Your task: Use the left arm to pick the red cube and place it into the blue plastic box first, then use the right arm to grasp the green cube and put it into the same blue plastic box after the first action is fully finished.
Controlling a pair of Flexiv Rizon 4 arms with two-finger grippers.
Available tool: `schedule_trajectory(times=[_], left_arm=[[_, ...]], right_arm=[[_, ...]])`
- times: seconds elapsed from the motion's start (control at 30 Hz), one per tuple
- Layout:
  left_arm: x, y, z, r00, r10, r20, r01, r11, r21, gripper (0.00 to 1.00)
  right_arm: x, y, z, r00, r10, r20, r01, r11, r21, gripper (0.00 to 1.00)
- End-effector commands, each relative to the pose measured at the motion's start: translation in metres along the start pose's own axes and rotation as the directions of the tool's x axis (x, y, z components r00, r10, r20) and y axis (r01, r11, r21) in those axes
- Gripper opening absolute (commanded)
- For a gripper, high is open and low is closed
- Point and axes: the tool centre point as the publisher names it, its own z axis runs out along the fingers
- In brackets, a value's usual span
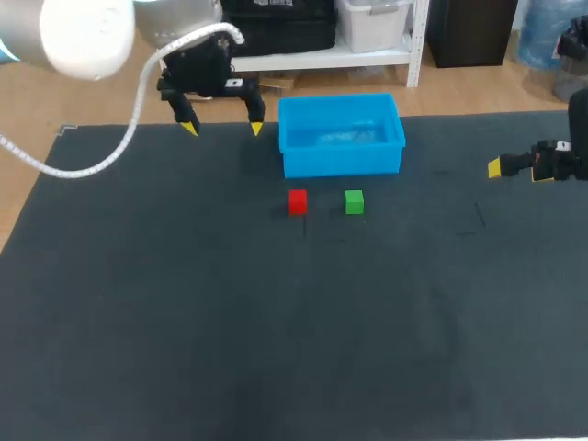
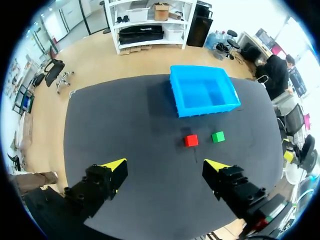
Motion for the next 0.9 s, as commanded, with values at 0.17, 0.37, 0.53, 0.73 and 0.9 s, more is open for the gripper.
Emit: schedule_trajectory(times=[0.17, 0.37, 0.53, 0.73, 0.9], left_arm=[[-0.015, -0.013, 0.004, 0.997, -0.022, -0.078, 0.016, 0.997, -0.073, 1.00], [-0.023, -0.022, 0.003, 0.993, -0.066, -0.096, 0.059, 0.996, -0.070, 1.00], [-0.029, -0.029, 0.002, 0.992, -0.077, -0.103, 0.070, 0.995, -0.071, 1.00], [-0.032, -0.041, 0.004, 0.991, -0.069, -0.110, 0.059, 0.994, -0.089, 1.00], [-0.033, -0.049, 0.010, 0.991, -0.068, -0.119, 0.057, 0.994, -0.095, 1.00]], right_arm=[[0.000, 0.000, 0.000, 1.000, 0.000, -0.001, 0.000, 1.000, 0.002, 1.00], [0.000, 0.000, 0.000, 1.000, 0.000, -0.001, 0.000, 1.000, 0.002, 1.00], [0.000, 0.000, 0.000, 1.000, 0.000, -0.001, 0.000, 1.000, 0.002, 1.00], [0.000, 0.000, 0.000, 1.000, 0.000, -0.001, 0.000, 1.000, 0.002, 1.00], [0.000, 0.000, 0.000, 1.000, 0.000, -0.001, 0.000, 1.000, 0.002, 1.00]])
